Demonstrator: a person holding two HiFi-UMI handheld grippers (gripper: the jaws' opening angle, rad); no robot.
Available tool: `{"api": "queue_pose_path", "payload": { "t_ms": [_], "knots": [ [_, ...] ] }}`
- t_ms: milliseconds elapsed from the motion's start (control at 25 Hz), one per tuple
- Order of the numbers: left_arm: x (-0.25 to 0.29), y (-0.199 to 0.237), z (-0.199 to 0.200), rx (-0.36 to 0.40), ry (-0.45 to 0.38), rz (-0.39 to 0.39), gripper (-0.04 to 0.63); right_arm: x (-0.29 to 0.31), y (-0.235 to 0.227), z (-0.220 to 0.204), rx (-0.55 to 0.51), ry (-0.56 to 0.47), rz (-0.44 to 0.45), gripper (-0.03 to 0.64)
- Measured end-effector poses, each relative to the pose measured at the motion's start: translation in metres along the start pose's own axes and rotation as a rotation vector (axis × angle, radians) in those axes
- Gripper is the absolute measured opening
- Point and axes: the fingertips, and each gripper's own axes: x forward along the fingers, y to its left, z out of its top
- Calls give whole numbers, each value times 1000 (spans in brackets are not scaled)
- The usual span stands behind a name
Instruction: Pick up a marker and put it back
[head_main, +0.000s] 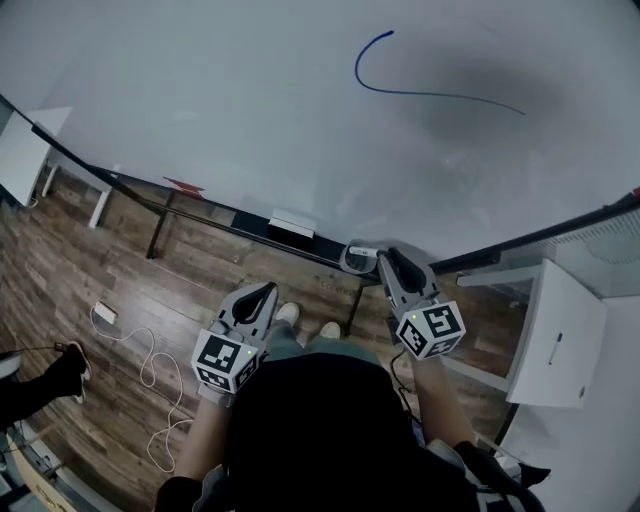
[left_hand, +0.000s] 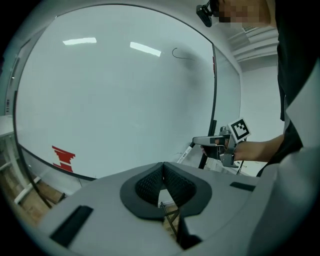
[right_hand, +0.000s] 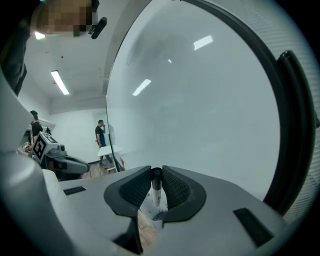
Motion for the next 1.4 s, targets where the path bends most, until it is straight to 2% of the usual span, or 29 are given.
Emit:
{"api": "queue_pose_path", "payload": {
  "t_ms": [360,720,1040,1400],
  "knots": [
    [-30,1,-25,-58,13,88,18,23,9,-43,-46,97,37,94],
    [-43,0,-35,-72,14,106,18,24,12,-58,-33,109,22,95],
    [-40,-1,-32,-59,15,66,18,18,15,-57,-13,105,3,97],
    [-9,-8,-12,1,15,-62,18,-9,0,-27,3,28,-101,114]
  ]
}}
